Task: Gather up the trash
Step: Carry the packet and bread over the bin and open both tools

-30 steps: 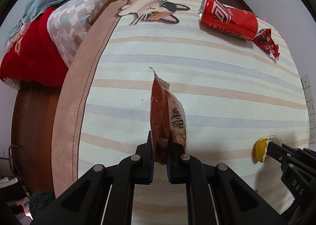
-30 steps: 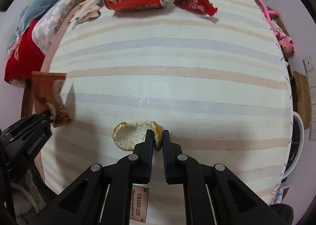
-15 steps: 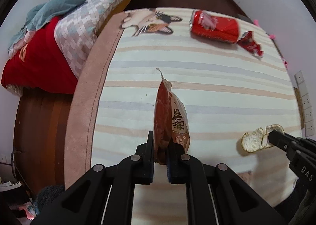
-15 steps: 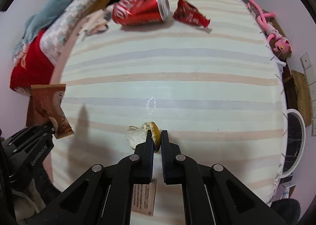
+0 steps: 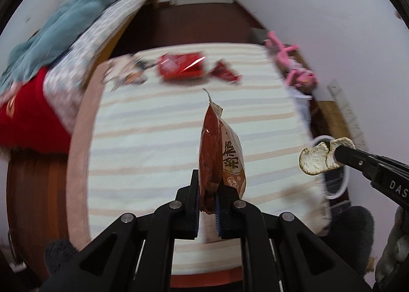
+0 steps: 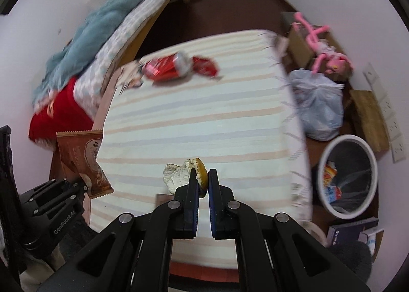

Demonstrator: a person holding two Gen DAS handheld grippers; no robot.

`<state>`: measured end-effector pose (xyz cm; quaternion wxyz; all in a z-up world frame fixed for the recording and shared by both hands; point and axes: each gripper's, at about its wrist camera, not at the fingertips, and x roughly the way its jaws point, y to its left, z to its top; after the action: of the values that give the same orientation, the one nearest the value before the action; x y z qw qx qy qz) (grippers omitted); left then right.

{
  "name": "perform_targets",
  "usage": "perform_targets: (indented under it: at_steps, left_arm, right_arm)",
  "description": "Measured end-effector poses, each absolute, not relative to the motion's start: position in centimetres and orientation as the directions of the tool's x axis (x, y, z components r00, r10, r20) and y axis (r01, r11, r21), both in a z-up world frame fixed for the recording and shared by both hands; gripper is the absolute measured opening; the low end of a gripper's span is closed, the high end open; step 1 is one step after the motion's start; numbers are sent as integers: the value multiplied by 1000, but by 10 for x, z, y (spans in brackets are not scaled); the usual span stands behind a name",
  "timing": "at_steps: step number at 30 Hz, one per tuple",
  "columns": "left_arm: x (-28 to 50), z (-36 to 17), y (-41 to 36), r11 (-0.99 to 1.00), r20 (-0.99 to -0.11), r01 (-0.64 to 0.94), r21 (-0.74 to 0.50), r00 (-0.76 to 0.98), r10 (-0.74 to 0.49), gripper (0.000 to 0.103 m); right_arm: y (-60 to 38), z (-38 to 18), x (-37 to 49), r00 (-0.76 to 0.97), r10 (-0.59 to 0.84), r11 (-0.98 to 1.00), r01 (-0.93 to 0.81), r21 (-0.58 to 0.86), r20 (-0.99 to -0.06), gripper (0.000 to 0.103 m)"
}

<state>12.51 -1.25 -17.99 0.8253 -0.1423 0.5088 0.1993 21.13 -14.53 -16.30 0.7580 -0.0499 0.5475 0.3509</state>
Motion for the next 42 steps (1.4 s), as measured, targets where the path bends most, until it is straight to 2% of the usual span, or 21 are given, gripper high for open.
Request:
perform_targets:
  at_steps: [6, 12, 16, 21, 28, 33, 34, 35, 36, 37, 38, 39, 40, 41, 42]
  left_arm:
    - [198, -162, -89, 953, -881, -301, -34, 460, 114, 7]
    - [291, -190, -182, 990, -914, -117, -77, 406, -23, 7]
    - [350, -231, -238, 992, -950, -28, -121, 292, -108, 7]
    - [405, -293, -280, 990, -981, 44, -131, 141, -136, 7]
    - [455, -368, -303, 983, -983, 38, -178, -49, -176, 8]
    - [471, -388, -302, 985, -982, 8, -172, -86, -171, 15]
    - [473, -390, -301, 987, -983, 3, -162, -85, -161, 25]
    - [474, -390, -300, 987, -984, -3, -160, -83, -160, 46]
    - [475, -389, -299, 987, -984, -12, -161, -78, -162, 58]
    - [476, -388, -297, 988, -985, -20, -155, -68, -156, 75]
    - [476, -386, -295, 988, -986, -26, -151, -61, -152, 81]
    - [475, -385, -293, 988, -987, -32, -150, -59, -151, 83]
    - [475, -386, -290, 989, -988, -36, -144, -59, -146, 86]
    - [475, -385, -289, 990, -989, -35, -135, -58, -137, 91]
    - [475, -386, -287, 992, -991, -32, -121, -55, -122, 95]
  right_arm:
    - [-243, -145, 261, 259, 455, 834, -459, 306, -852, 7]
    - [-342, -160, 317, 326, 352, 918, -302, 256, -878, 7]
    - [-406, -198, 358, 298, 278, 955, -192, 228, -913, 7]
    - [-452, -259, 398, 225, 209, 977, -93, 192, -952, 7]
    - [-478, -351, 438, 60, 194, 981, -32, 192, -979, 7]
    - [-478, -390, 460, 4, 175, 984, -35, 174, -985, 7]
    - [-478, -397, 466, -3, 171, 985, -36, 171, -985, 7]
    - [-478, -400, 470, -6, 170, 985, -34, 170, -985, 8]
    - [-478, -403, 475, -11, 172, 985, -32, 172, -985, 9]
    - [-477, -407, 479, -20, 177, 984, -32, 178, -984, 12]
    - [-477, -408, 481, -25, 180, 983, -29, 181, -983, 20]
    - [-476, -409, 483, -30, 186, 982, -28, 187, -982, 27]
    - [-476, -409, 484, -31, 190, 981, -29, 190, -981, 43]
    - [-475, -408, 485, -32, 192, 981, -32, 193, -981, 54]
    - [-474, -407, 485, -33, 193, 980, -38, 194, -981, 57]
